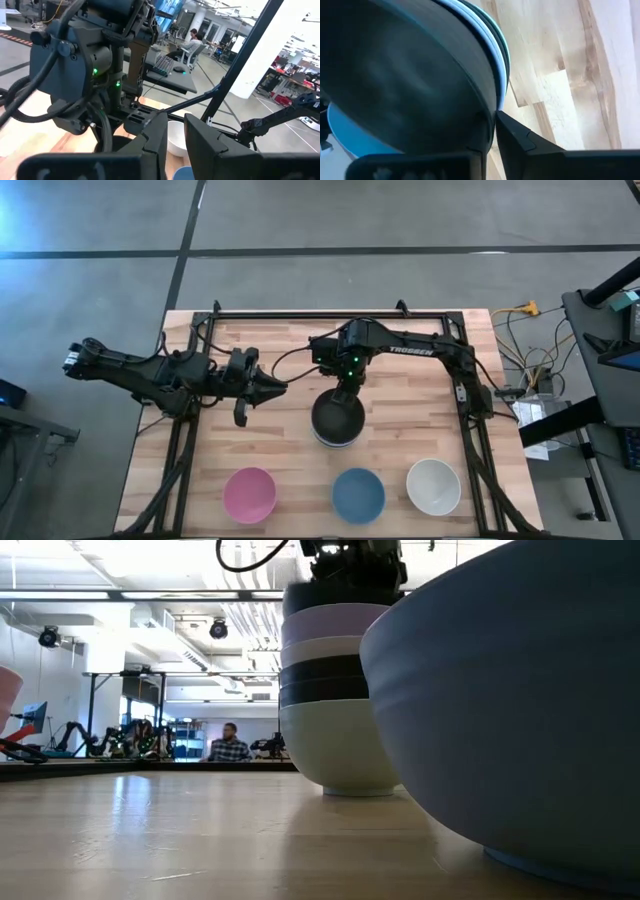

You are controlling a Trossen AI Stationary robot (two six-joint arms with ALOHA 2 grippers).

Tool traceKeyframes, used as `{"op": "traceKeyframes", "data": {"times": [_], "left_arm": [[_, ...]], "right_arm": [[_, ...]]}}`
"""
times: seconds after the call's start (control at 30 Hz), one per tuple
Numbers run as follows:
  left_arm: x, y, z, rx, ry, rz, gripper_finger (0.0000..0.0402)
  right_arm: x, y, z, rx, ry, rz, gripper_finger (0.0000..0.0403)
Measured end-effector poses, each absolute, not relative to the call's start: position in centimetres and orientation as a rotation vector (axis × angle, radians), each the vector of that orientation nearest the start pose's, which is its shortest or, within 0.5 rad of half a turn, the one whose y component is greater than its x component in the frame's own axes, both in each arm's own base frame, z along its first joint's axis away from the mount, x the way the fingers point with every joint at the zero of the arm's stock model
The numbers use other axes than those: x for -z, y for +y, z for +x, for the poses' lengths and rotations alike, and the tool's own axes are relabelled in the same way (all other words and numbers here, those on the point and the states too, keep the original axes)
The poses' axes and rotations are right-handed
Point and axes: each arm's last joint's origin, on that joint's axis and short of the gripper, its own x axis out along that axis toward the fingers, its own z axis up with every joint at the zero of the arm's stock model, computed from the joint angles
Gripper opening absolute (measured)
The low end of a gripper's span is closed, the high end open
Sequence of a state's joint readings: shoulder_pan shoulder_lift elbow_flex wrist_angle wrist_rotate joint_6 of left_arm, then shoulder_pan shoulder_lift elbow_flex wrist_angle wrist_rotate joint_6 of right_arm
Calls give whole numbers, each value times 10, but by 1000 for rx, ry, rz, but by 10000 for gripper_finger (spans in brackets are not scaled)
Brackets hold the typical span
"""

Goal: Nest bowls inside each other
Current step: Stack the black bowl on the purple bowl

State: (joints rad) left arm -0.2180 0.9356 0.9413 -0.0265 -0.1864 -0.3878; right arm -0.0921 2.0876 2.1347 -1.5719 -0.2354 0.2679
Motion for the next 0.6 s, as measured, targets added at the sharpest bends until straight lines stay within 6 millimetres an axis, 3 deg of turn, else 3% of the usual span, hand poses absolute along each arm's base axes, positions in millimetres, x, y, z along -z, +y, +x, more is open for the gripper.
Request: {"op": "traceKeyframes", "data": {"times": [0.27,0.6], "left_arm": [[-375,-39,201,27,26,-384,50],[-375,-40,201,47,31,-384,50]], "right_arm": [[-310,-27,395,79,1516,461,91],[-346,-25,375,81,1402,469,135]]}}
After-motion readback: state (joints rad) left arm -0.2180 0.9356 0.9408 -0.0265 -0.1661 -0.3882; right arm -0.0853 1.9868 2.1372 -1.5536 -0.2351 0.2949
